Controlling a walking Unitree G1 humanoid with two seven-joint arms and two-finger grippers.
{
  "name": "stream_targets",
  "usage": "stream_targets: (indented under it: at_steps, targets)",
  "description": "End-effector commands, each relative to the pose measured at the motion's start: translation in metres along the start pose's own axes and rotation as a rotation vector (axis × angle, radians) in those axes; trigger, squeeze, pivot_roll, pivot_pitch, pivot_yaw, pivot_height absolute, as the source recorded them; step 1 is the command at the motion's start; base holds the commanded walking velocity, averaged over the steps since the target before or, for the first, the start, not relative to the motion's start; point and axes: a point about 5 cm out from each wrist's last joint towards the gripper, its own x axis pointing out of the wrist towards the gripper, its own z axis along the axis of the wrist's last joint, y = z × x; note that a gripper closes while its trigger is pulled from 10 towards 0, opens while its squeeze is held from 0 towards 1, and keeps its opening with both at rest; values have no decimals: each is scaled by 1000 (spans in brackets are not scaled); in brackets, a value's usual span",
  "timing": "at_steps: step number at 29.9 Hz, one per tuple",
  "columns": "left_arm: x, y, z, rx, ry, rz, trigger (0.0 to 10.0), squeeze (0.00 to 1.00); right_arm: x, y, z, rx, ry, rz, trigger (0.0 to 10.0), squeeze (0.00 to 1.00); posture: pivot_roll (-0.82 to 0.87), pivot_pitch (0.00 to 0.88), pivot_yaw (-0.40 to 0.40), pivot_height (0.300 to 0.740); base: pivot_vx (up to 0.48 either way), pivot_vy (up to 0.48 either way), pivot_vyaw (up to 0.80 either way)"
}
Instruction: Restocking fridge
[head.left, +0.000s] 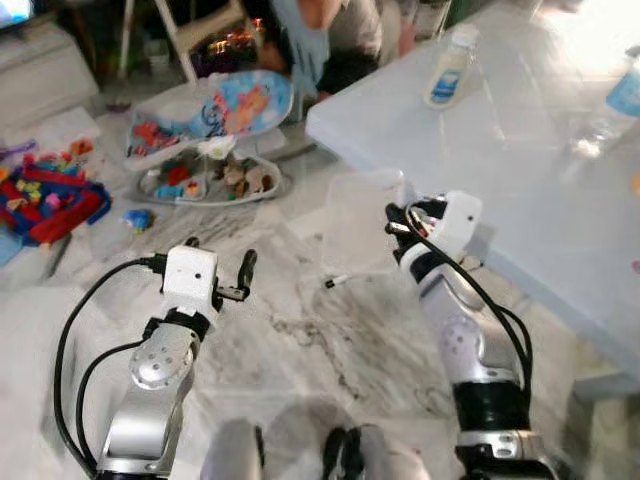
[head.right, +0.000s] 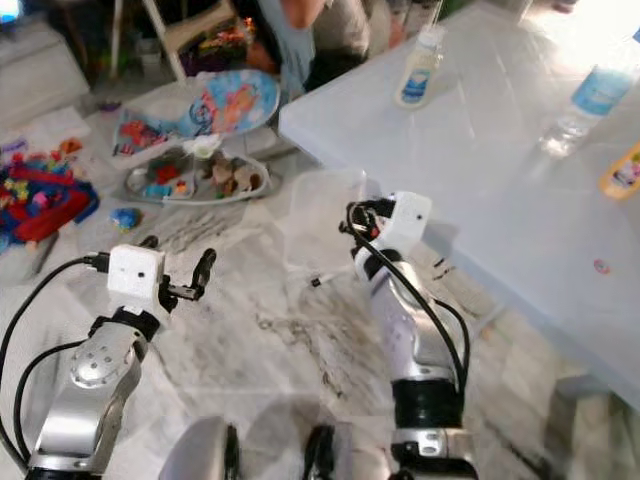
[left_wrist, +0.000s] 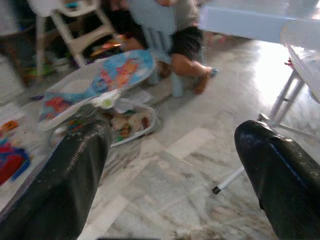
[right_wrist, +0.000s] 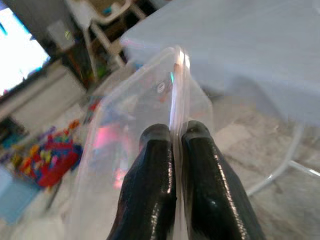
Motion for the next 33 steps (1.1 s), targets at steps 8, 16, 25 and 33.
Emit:
stream_targets:
  at_steps: [8, 16, 25, 33]
  targets:
    - [-3, 0, -3, 4, 9, 6, 10000, 0, 3, 10, 2, 3, -12, 37, 10000, 0, 98, 123, -79, 740, 0, 0, 800]
    - [-3, 1, -4, 8, 13, 13, 10000, 0, 2, 13, -1, 19, 5, 65, 10000, 0, 97, 130, -78, 740, 0, 0, 800]
    - [-3, 2, -6, 15, 19, 29, 10000, 0, 1, 18, -3, 33, 28, 123, 10000, 0, 98, 127, -82, 740, 0, 0, 800]
    - [-3, 19, -10, 37, 52, 151, 10000, 0, -1, 26, -3, 28, 34, 194, 10000, 0, 108, 132, -78, 740, 0, 0, 800]
